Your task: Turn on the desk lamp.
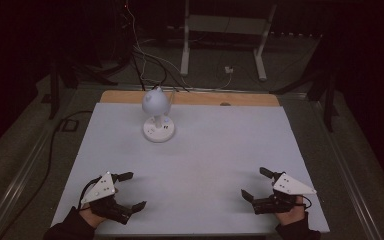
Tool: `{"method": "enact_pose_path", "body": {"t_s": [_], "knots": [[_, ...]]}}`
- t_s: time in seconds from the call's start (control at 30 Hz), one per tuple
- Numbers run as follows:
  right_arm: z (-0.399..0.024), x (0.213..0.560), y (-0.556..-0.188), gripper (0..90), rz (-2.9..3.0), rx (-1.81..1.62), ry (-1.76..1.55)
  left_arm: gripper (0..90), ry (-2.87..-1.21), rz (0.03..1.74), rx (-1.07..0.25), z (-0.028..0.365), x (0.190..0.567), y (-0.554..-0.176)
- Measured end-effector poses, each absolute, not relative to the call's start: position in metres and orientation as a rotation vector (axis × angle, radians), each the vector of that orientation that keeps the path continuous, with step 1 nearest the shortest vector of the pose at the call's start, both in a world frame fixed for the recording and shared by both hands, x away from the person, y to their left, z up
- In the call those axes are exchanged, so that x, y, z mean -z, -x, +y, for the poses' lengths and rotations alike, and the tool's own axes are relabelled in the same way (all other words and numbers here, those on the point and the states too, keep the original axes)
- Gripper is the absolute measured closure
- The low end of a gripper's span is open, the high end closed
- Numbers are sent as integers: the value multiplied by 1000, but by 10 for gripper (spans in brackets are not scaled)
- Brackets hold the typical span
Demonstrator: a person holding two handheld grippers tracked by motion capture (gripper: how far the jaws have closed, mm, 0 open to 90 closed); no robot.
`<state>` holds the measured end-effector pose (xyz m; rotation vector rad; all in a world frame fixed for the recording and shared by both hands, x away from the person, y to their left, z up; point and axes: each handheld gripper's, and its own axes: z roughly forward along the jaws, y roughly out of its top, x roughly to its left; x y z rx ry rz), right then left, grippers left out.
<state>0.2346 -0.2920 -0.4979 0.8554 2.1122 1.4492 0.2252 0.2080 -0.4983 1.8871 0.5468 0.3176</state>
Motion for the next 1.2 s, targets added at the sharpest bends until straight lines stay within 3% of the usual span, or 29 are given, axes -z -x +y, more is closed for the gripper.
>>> {"method": "enact_pose_path", "body": {"t_s": [1.2], "knots": [[-284, 491, -227, 0, 2057, -1467, -837, 2, -1925, 476, -218, 188, 482, -222]]}}
